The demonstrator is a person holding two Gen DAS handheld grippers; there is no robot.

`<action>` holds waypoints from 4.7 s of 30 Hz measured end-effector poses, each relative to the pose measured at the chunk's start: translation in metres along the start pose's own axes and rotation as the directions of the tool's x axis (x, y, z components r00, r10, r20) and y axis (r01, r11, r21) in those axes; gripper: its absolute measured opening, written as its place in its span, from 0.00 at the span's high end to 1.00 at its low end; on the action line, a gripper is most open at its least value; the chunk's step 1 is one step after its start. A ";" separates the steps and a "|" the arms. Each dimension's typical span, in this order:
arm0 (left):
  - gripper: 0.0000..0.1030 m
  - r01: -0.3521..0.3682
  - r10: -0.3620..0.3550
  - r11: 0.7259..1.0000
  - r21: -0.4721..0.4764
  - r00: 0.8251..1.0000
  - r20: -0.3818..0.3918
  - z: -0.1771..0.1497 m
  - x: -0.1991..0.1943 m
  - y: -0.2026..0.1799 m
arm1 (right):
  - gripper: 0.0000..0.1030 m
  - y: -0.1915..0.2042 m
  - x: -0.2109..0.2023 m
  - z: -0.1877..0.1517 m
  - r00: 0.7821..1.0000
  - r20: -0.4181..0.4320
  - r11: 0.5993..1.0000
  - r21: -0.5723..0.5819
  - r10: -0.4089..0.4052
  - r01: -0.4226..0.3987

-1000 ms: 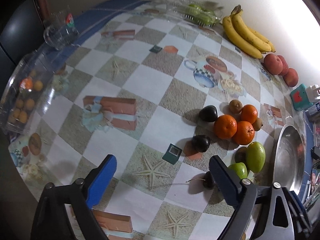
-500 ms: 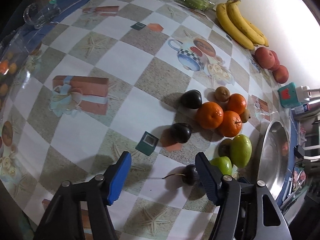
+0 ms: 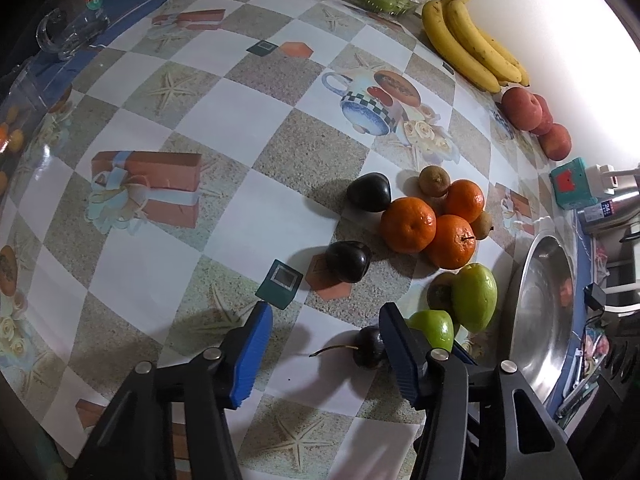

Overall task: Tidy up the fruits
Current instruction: 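Grasp the small green fruit with the right tool while the left tool grasps a dark cherry, then carry the green fruit with the right tool while the left tool carries the cherry over the steel bowl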

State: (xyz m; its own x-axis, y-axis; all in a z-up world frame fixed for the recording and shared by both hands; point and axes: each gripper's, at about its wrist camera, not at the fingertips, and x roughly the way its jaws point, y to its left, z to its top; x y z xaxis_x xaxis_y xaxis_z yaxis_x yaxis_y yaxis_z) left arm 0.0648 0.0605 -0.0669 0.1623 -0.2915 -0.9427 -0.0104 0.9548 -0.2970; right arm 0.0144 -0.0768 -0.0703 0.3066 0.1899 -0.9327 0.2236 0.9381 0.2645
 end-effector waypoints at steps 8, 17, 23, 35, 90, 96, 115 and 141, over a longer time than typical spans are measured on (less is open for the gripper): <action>0.43 0.004 -0.004 1.000 0.015 1.000 -0.010 -0.002 0.002 -0.003 | 0.63 -0.011 -0.009 -0.005 1.000 -0.017 0.999 0.045 -0.016 0.016; 0.47 -0.014 0.018 0.994 0.109 0.999 -0.034 -0.009 0.011 -0.025 | 0.63 -0.030 -0.025 -0.017 0.998 -0.032 0.994 0.093 -0.050 0.053; 0.51 -0.043 0.051 0.986 0.163 0.998 -0.043 -0.013 0.019 -0.038 | 0.63 -0.036 -0.029 -0.019 0.999 -0.030 0.994 0.102 -0.044 0.047; 0.62 -0.033 0.042 0.982 0.184 0.998 -0.047 -0.017 0.022 -0.050 | 0.63 -0.037 -0.029 -0.019 0.998 -0.036 0.994 0.103 -0.044 0.048; 0.79 0.138 -0.149 0.907 0.399 0.989 -0.004 -0.020 -0.035 -0.174 | 0.63 -0.132 -0.096 -0.008 0.969 0.166 0.924 0.365 -0.184 0.113; 0.79 0.155 -0.170 0.855 0.495 0.985 -0.016 -0.036 -0.026 -0.208 | 0.63 -0.175 -0.115 -0.014 0.944 0.184 0.867 0.470 -0.276 0.162; 0.79 0.083 -0.048 0.800 0.594 0.996 -0.074 -0.069 0.024 -0.224 | 0.63 -0.213 -0.097 -0.024 0.937 0.072 0.802 0.541 -0.342 0.251; 0.78 0.047 0.022 0.793 0.607 0.994 -0.106 -0.072 0.057 -0.224 | 0.63 -0.215 -0.081 -0.024 0.935 0.003 0.787 0.541 -0.355 0.297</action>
State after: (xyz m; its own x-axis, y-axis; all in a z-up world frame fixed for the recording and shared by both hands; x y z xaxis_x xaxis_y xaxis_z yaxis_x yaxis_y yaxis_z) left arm 0.0056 -0.1743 -0.0651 0.0570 -0.2752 -0.9597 0.5986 0.7787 -0.1878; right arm -0.0809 -0.2868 -0.0571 0.2100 -0.1567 -0.9651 0.7674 0.6380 0.0634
